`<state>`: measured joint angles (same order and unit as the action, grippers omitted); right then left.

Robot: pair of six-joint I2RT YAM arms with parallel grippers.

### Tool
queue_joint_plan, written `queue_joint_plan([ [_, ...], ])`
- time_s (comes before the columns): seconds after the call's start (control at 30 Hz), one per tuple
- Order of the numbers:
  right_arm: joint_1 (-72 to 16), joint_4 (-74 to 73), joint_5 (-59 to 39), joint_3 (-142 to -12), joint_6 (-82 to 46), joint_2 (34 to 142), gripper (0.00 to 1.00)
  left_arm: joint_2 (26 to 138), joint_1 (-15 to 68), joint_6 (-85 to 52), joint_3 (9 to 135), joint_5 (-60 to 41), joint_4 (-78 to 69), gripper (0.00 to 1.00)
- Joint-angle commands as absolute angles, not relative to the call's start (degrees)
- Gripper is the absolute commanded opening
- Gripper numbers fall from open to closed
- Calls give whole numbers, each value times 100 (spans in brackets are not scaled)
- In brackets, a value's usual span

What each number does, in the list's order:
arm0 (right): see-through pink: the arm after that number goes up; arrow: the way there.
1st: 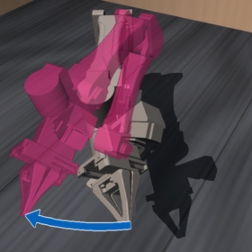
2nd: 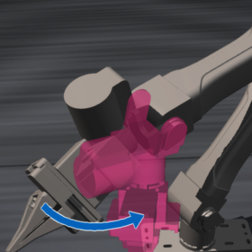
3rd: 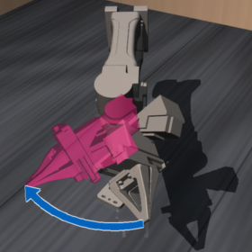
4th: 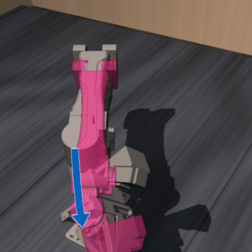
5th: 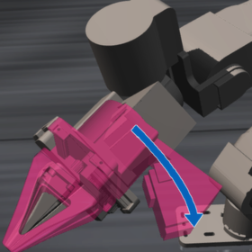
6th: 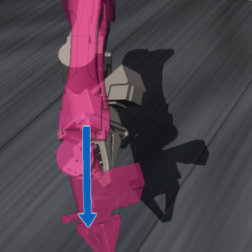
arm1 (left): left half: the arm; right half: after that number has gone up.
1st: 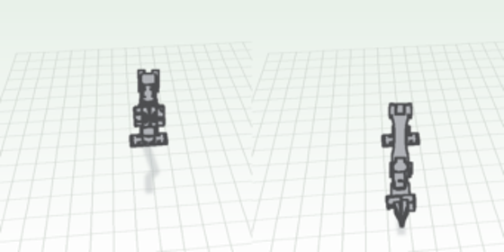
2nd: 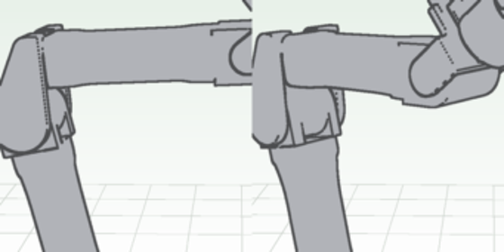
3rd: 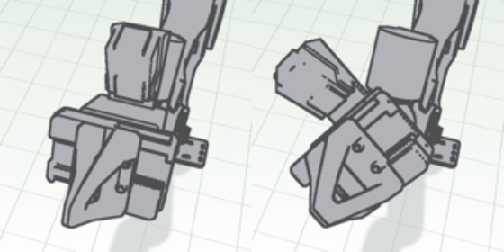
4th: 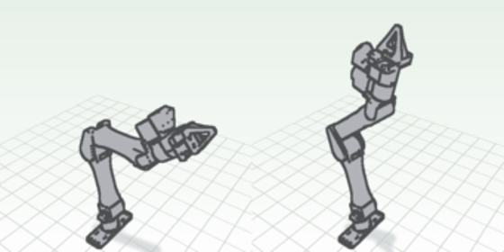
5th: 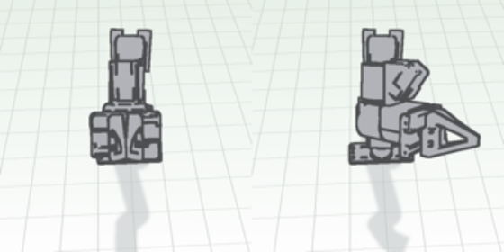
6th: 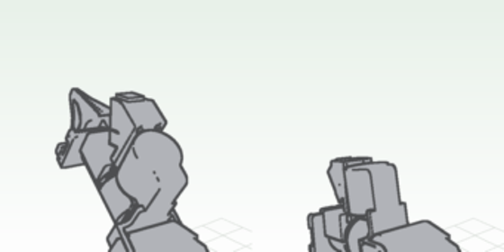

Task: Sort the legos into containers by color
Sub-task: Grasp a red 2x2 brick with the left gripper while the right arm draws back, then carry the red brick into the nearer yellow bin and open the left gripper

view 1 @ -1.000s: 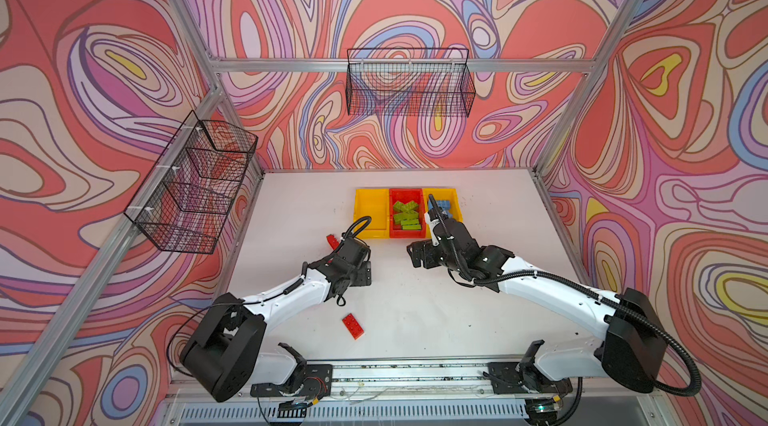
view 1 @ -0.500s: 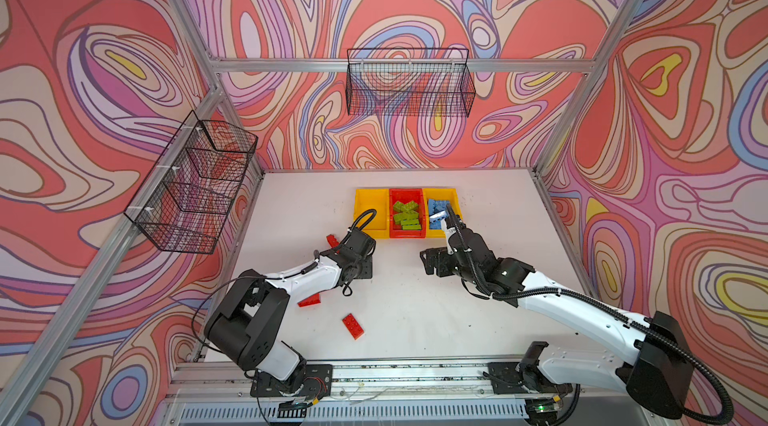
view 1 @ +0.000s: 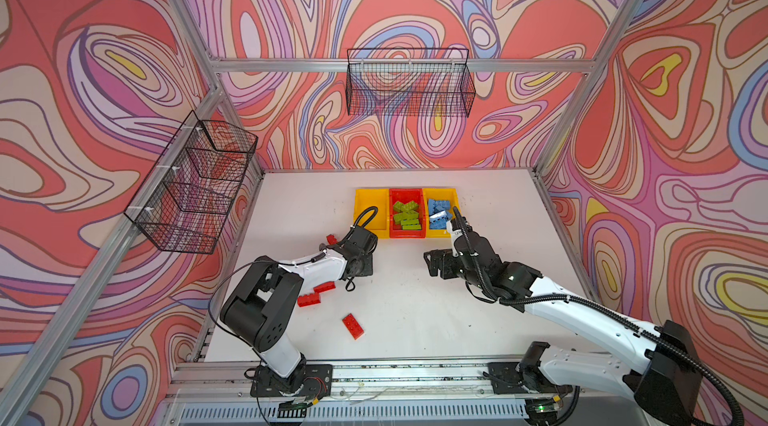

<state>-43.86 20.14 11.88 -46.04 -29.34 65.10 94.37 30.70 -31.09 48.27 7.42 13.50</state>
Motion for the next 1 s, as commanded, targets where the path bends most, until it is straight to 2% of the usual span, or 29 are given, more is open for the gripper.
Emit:
queue_joint_plan([
  [0.0,-4395,2058,1301,-4500,-3010,6373,98,9485,3045,-3106,4974,693,1648,21],
  [0.23,-4394,2080,1329,-4458,-3006,6204,98,8962,3041,-3047,5221,819,2203,21],
  [0.4,-4394,2052,1306,-4444,-2987,6195,98,8943,3017,-2746,6039,1171,2560,23],
  [0.87,-4394,2387,1471,-4289,-2997,5719,98,11216,2348,-2523,8845,564,2895,27],
  [0.9,-4386,2407,1480,-4289,-2987,5700,98,11337,2334,-2510,8998,542,2967,29],
  [0.97,-4387,2478,1520,-4306,-2949,5663,98,11561,2319,-2481,9298,516,3071,41],
])
